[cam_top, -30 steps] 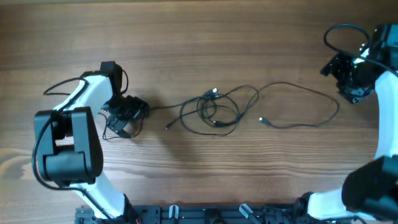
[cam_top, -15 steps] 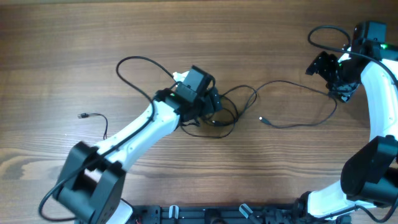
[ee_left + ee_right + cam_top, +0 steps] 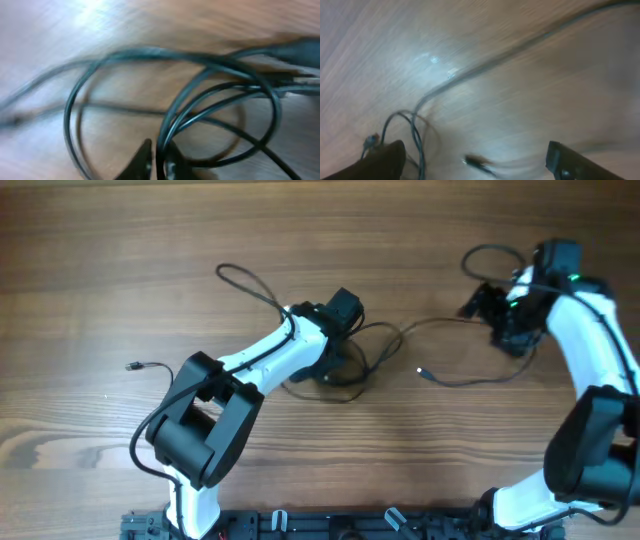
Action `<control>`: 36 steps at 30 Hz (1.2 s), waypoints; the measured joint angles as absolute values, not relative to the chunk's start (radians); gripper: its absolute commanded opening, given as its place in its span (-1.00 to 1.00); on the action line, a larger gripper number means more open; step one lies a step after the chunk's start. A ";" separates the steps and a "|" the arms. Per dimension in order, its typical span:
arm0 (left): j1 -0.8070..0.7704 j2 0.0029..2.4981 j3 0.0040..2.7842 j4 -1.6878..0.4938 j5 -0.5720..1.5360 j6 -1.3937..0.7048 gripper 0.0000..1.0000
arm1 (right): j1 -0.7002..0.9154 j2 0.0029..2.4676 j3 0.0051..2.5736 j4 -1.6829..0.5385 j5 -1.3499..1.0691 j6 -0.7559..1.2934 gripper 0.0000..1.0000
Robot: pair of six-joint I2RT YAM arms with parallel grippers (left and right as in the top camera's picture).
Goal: Untangle cables
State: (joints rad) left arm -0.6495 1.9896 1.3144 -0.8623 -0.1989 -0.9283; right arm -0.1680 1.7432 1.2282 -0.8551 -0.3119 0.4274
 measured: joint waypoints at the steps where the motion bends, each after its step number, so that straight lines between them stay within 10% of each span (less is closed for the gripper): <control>1: -0.647 1.990 1.314 -0.895 -0.176 -1.029 -0.82 | -0.128 1.747 1.169 -0.777 -0.345 0.418 0.60; 11: -0.646 1.990 1.314 -0.886 -0.042 -1.183 -0.74 | 0.175 1.833 1.026 -0.326 -0.286 0.706 -0.23; 14: -0.646 1.990 1.314 -0.887 -0.016 -1.188 -0.58 | 0.191 1.888 1.021 -0.216 -0.261 0.742 -0.91; 16: -0.646 1.990 1.314 -0.887 -0.001 -1.191 -0.30 | 0.202 1.908 1.021 -0.174 -0.252 0.749 -0.91; 19: -0.638 1.987 1.319 -0.923 0.001 -1.131 0.92 | 0.202 1.913 1.021 -0.159 -0.268 0.657 -0.91; 20: -0.622 1.975 1.328 -0.957 -0.012 -1.102 1.00 | 0.197 1.913 1.021 -0.157 -0.289 0.609 -0.92; 27: -0.397 1.668 1.451 -0.822 0.003 -0.517 0.99 | 0.155 1.715 1.021 -0.170 -0.600 0.018 -0.91; 36: -0.439 1.874 1.428 -0.813 0.166 0.289 0.99 | 0.154 1.689 1.021 -0.303 -0.656 -0.076 -0.91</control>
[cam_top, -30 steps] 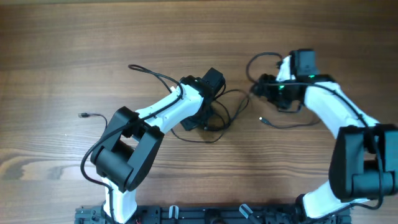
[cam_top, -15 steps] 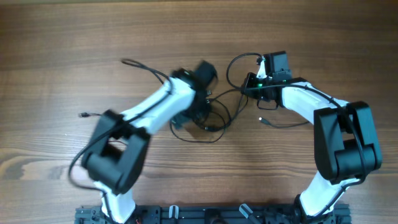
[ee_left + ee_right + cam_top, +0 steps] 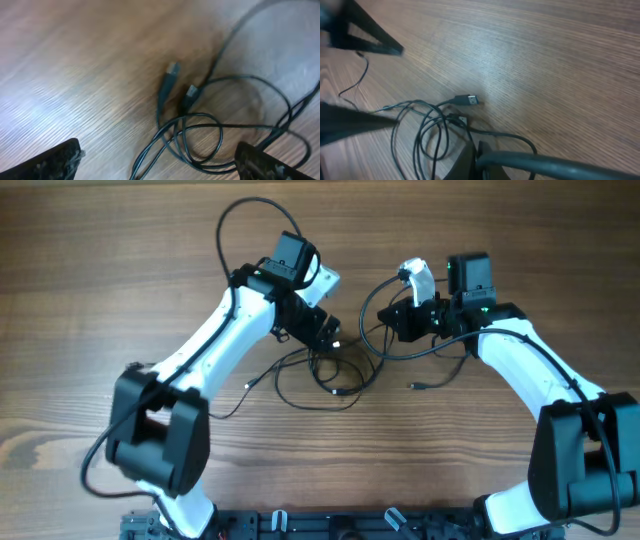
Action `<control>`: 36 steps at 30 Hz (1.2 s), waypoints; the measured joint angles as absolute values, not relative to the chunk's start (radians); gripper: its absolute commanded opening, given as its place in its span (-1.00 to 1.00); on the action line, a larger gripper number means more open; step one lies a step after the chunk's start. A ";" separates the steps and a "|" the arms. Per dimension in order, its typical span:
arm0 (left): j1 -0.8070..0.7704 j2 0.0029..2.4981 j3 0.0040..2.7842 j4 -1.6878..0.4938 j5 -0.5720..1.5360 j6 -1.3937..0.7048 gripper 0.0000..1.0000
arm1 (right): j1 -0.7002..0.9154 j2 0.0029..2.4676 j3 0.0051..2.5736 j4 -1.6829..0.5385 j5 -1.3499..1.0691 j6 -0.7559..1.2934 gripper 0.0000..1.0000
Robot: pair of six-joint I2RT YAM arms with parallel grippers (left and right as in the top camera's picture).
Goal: Untangle cables
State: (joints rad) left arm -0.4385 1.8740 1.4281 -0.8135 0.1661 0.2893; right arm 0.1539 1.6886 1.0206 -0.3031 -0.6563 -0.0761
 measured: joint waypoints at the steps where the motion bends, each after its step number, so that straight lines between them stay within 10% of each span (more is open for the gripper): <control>1: -0.439 1.898 1.428 -0.813 0.202 0.341 0.99 | 0.149 1.689 1.021 -0.305 -0.650 -0.076 -0.91; 9: -0.459 1.979 1.424 -0.783 0.324 0.743 0.97 | -0.002 1.689 1.021 -0.308 -0.634 -0.031 -0.91; 16: -0.564 2.073 1.423 -0.645 0.332 0.819 0.52 | -0.003 1.689 1.021 -0.353 -0.631 -0.023 -0.91; 18: -0.573 2.107 1.423 -0.642 0.332 0.824 0.09 | -0.002 1.689 1.021 -0.356 -0.631 -0.023 -0.91; 20: -0.573 2.116 1.427 -0.620 0.316 0.830 -0.92 | -0.003 1.689 1.021 -0.379 -0.630 -0.024 -0.91; 28: -0.524 2.127 1.444 -0.591 0.227 0.624 -0.92 | -0.047 1.462 1.104 -0.718 -0.197 0.118 -0.91; 36: -0.123 2.099 1.448 -0.788 0.042 0.094 -0.92 | -0.475 1.059 1.144 -0.778 0.207 0.363 -0.91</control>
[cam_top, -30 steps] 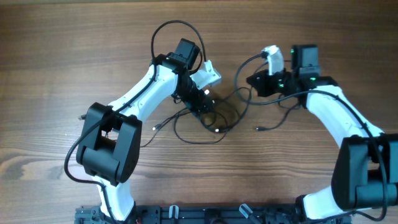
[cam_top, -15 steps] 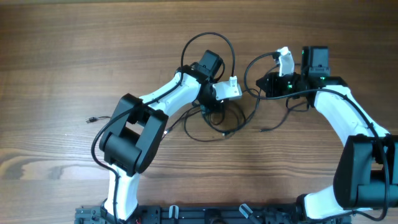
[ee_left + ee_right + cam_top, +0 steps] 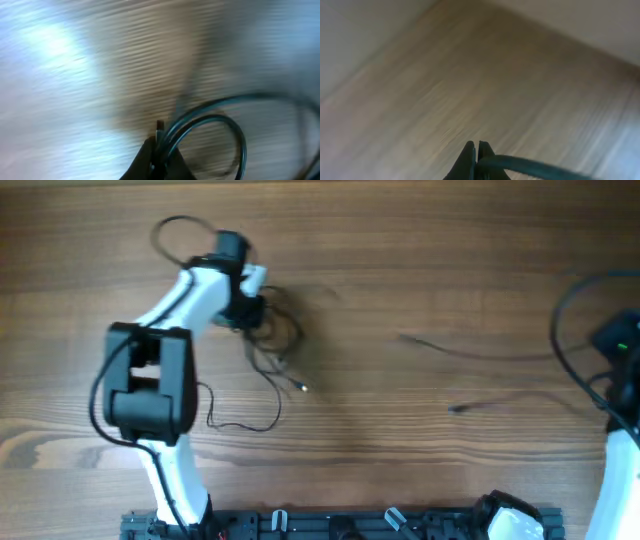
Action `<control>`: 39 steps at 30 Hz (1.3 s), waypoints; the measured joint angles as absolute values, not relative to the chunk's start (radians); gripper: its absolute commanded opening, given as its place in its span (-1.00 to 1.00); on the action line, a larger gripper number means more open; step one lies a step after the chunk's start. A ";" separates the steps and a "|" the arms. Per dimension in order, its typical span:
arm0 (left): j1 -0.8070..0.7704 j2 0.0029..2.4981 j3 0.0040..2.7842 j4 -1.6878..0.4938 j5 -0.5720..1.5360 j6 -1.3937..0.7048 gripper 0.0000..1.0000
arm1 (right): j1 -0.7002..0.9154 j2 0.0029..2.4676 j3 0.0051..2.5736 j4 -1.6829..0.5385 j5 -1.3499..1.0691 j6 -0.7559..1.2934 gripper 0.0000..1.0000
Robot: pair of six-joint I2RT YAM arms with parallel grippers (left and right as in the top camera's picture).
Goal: Untangle cables
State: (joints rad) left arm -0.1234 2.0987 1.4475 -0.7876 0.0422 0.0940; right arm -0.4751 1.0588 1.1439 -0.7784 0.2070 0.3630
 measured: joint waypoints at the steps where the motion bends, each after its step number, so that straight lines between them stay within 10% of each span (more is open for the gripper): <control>1: -0.091 2.098 1.448 -0.804 0.035 0.064 -0.92 | -0.504 1.049 1.145 -0.777 0.199 0.369 -0.92; 13: -0.009 2.099 1.437 -0.867 0.254 -0.036 -0.92 | -0.550 1.208 1.167 -0.004 -0.265 0.117 -0.91; 29: -0.233 2.102 1.432 -0.776 0.283 -0.041 -0.79 | -0.614 1.991 1.769 0.015 -0.109 -0.014 -0.89; 33: -0.248 2.102 1.432 -0.776 0.283 -0.040 -0.63 | -0.684 2.166 1.764 -0.187 -0.032 0.002 0.99; 39: -0.258 2.103 1.432 -0.774 0.298 -0.048 -0.92 | -0.700 2.160 1.762 -0.377 -0.033 0.038 0.99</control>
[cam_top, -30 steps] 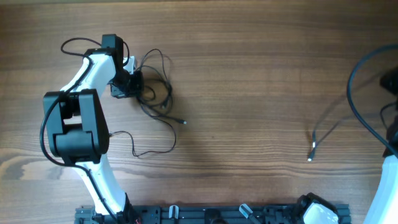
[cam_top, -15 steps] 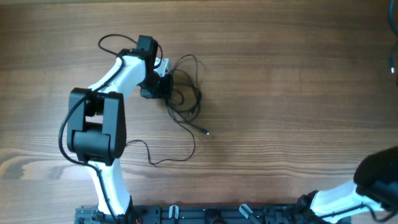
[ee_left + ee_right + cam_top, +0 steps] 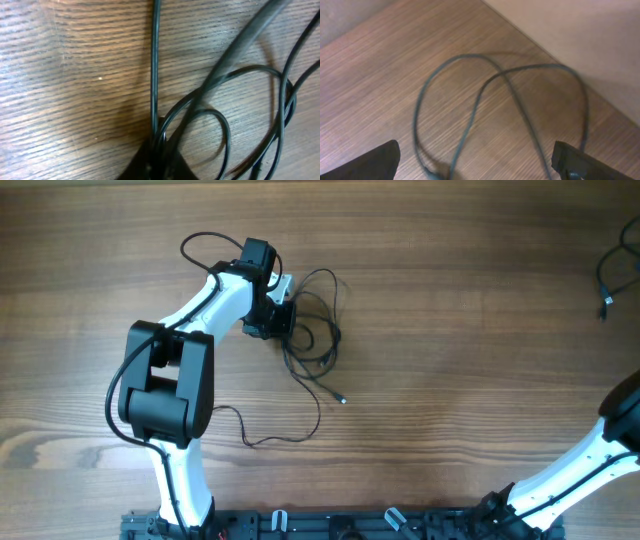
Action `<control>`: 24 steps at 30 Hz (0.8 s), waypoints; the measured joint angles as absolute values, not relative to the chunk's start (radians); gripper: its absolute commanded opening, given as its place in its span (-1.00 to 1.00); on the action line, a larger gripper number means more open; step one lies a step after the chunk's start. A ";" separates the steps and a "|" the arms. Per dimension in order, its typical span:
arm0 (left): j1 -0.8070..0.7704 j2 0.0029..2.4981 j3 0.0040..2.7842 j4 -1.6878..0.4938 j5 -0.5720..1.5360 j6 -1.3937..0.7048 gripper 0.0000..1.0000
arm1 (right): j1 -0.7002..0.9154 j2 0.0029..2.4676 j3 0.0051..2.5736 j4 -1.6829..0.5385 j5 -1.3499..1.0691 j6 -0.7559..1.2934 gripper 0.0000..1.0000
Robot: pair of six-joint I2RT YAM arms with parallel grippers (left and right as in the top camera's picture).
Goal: Untangle cables
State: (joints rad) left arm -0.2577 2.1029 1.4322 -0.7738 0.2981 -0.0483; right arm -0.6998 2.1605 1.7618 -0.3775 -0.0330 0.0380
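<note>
My left gripper point(image 3: 280, 320) is shut on a bundle of black cable loops point(image 3: 305, 345) at the table's upper left; a tail with a plug point(image 3: 343, 399) trails toward the middle. In the left wrist view the jaws point(image 3: 159, 152) pinch several strands, one strand point(image 3: 154, 60) running straight up. A second black cable point(image 3: 606, 285) lies alone at the far right edge. In the right wrist view it is a loose double loop point(image 3: 418, 112) on the wood, below my open right gripper point(image 3: 477, 167), which holds nothing. The right gripper is out of the overhead view.
A thin black strand point(image 3: 280, 442) curves across the wood below the left arm. The table's edge point(image 3: 555, 65) runs close behind the right-hand cable, with a pale surface beyond it. Only the right arm's lower links point(image 3: 600, 470) show overhead.
The right gripper was shut on a cable and is now open, with that cable lying on the table at the far right. The left gripper has shifted slightly right, still shut on its bundle.
First the cables lay tangled mid-table, the left gripper shut on loops, the right open. Then the left was open and the right shut on a cable near the middle. Later both were shut and far apart, the cables separated. Now the right cable lies released.
</note>
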 measured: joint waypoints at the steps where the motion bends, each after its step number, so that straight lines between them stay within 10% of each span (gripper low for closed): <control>1: -0.259 2.103 1.432 -0.773 0.306 -0.047 -0.92 | -0.694 2.145 1.761 -0.402 -0.045 0.040 1.00; 11: -0.249 2.085 1.430 -0.772 0.585 -0.047 -0.88 | -0.579 1.748 1.774 -0.894 -0.221 0.356 0.92; 12: -0.244 2.056 1.430 -0.776 0.620 -0.047 -0.64 | -0.544 1.747 1.774 -0.961 -0.282 0.355 0.91; 14: -0.239 1.973 1.430 -0.788 0.617 -0.051 0.99 | -0.456 1.747 1.761 -1.045 -0.380 0.295 0.92; 21: -0.235 1.801 1.439 -0.883 0.200 -0.203 1.00 | 0.045 1.748 1.511 -0.873 -0.524 0.114 0.91; 24: -0.209 1.801 1.439 -0.882 0.092 -0.386 1.00 | 0.175 1.748 1.331 -0.633 -0.522 0.110 0.61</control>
State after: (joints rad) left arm -0.2089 1.8008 1.4391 -0.8822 0.0921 -0.3862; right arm 0.1753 1.7481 1.3312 -0.6331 -0.5220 0.1097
